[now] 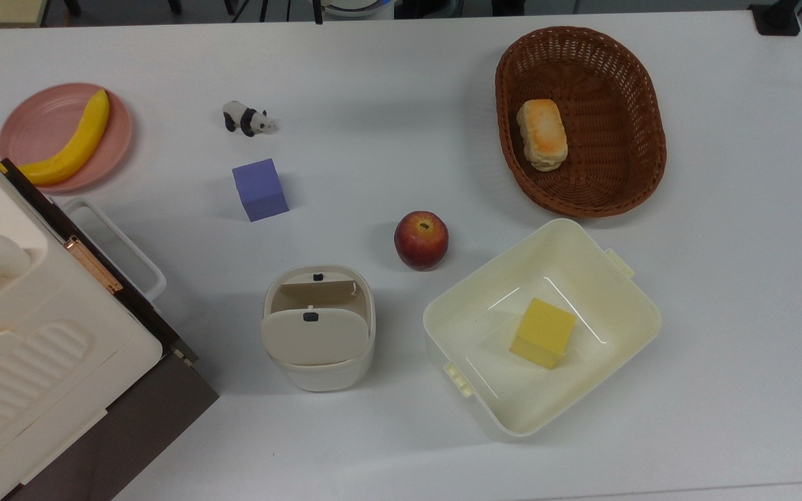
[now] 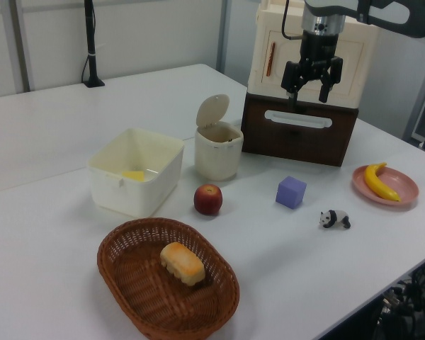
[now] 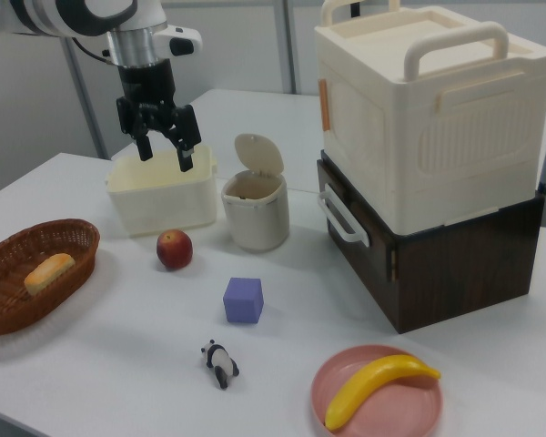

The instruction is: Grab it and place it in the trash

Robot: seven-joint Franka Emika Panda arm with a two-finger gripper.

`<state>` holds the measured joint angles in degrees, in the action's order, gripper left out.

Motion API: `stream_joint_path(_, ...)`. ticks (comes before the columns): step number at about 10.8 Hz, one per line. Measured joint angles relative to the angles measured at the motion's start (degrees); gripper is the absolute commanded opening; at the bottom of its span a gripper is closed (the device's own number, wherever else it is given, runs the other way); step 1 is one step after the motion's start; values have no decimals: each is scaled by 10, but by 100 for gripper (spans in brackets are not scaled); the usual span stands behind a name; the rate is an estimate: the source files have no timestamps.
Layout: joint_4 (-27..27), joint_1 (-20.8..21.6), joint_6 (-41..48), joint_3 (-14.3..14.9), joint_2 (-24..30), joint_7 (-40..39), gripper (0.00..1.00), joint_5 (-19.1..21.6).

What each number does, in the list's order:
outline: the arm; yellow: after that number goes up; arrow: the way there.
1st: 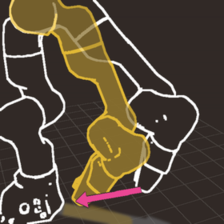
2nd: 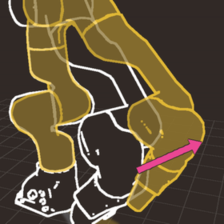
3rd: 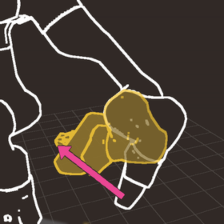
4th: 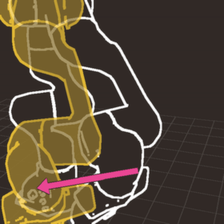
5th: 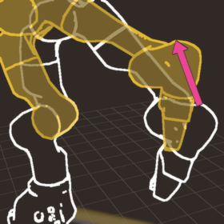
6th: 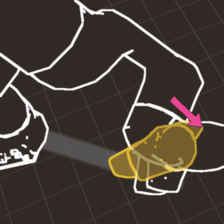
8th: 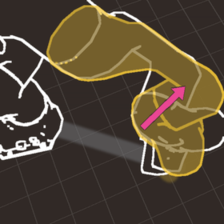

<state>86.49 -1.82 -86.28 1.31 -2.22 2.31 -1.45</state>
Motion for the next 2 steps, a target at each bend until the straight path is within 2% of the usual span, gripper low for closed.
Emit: stream_joint_path(2,0,12,0,12,0,0,100,0)
